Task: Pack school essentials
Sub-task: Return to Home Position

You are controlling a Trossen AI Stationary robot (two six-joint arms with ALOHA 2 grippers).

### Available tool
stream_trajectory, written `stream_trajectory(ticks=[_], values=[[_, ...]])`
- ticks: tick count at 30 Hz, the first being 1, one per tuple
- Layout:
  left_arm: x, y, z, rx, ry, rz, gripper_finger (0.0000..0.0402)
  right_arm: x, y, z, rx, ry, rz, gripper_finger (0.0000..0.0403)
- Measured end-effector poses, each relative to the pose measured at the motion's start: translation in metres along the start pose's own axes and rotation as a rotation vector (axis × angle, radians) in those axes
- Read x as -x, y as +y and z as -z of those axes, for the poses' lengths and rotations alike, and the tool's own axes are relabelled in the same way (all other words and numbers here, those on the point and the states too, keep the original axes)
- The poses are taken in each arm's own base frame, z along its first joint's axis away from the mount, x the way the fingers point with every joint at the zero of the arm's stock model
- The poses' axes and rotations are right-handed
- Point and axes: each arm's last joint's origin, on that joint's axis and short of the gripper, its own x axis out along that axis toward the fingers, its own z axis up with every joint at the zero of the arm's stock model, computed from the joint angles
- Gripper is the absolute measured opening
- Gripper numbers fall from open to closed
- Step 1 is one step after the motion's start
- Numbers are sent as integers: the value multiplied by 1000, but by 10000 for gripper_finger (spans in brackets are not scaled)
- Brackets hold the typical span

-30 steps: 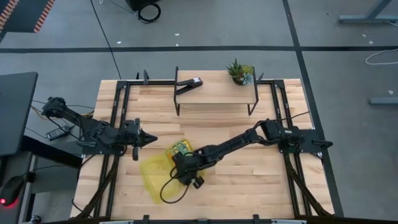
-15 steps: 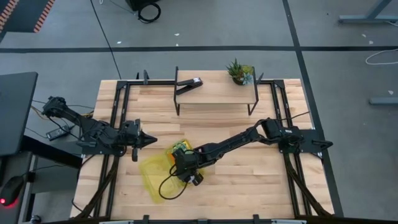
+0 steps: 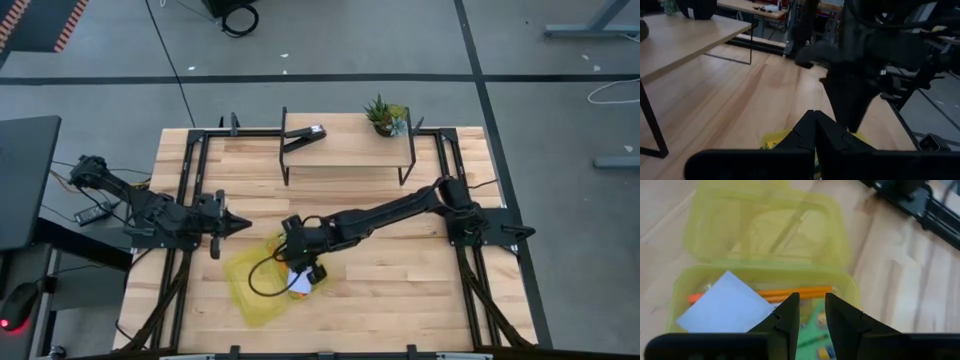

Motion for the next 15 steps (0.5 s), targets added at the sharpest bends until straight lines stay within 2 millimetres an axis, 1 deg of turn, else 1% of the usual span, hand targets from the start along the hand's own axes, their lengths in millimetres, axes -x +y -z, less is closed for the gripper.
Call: stream_trajectory(ticks=[3, 8, 11, 15], values=[[2, 1, -2, -13, -15, -3, 4, 16, -7, -1, -38, 16, 15, 92], [3, 2, -3, -10, -30, -15, 10, 53, -14, 1, -93, 79, 71, 73], [3, 2, -2, -15, -24, -20, 14, 75, -16, 12, -136, 84, 85, 63], [3, 3, 0, -25, -14, -38, 9, 111, -16, 37, -212, 4, 126, 51]])
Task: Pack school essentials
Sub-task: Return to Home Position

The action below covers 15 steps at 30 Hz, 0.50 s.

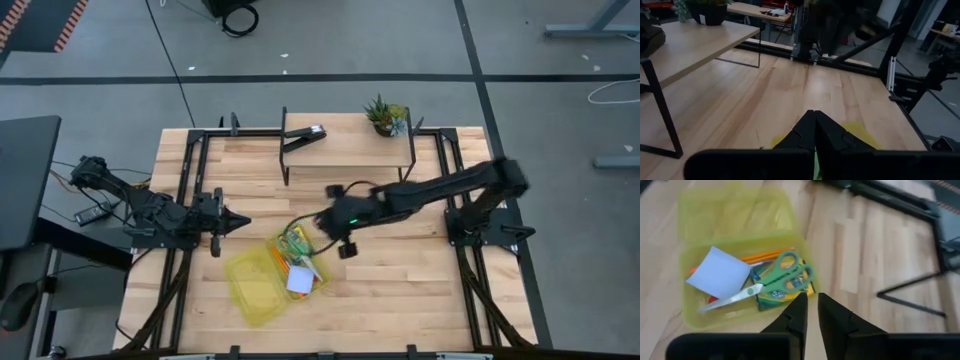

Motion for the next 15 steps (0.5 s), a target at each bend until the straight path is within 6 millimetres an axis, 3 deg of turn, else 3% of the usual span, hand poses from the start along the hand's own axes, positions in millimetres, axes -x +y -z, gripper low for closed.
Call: stream_trajectory(ticks=[8, 15], values=[[0, 1, -6, -70, -69, -79, 16, 69, -12, 61, -147, -175, 87, 48], [12, 6, -17, -107, -167, -72, 4, 115, -15, 114, -238, -366, 124, 48]])
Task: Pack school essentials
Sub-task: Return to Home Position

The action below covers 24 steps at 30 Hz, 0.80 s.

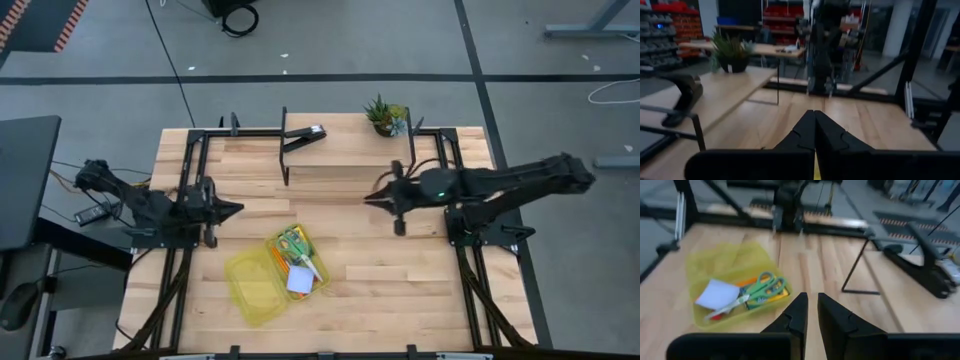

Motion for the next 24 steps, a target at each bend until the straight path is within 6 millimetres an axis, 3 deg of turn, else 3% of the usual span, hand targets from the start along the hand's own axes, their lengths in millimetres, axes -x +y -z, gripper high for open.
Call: stream_trajectory(ticks=[11, 24], values=[[16, 16, -12, -9, -115, -30, 4, 48, -22, 33, -70, -191, -2, 48], [30, 26, -11, -13, -148, 4, 6, 89, -30, 57, -60, -359, 8, 48]])
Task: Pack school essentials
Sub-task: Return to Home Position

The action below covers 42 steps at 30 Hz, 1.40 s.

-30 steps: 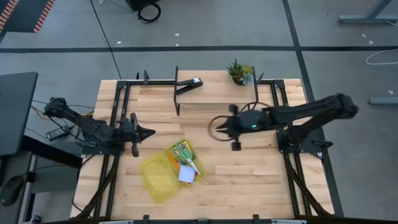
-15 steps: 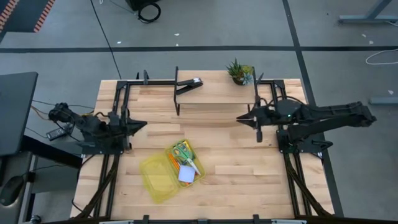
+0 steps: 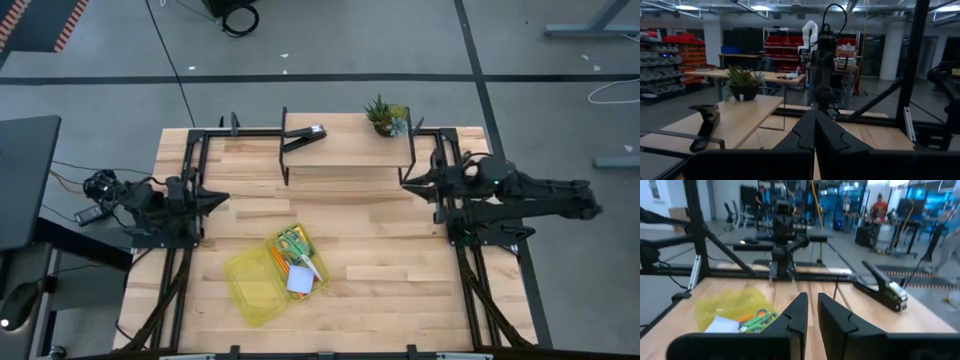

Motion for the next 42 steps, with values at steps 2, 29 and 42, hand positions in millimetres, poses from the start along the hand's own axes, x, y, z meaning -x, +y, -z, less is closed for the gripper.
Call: stream_trajectory(ticks=[2, 29, 42], values=[[0, 0, 1, -6, 6, 8, 5, 7, 0, 1, 11, -30, -2, 48], [-6, -20, 40, 106, 6, 424, 6, 32, 2, 54, -79, -326, 11, 48], [-6, -26, 62, 130, 81, 553, 8, 28, 1, 63, -173, -306, 60, 48]])
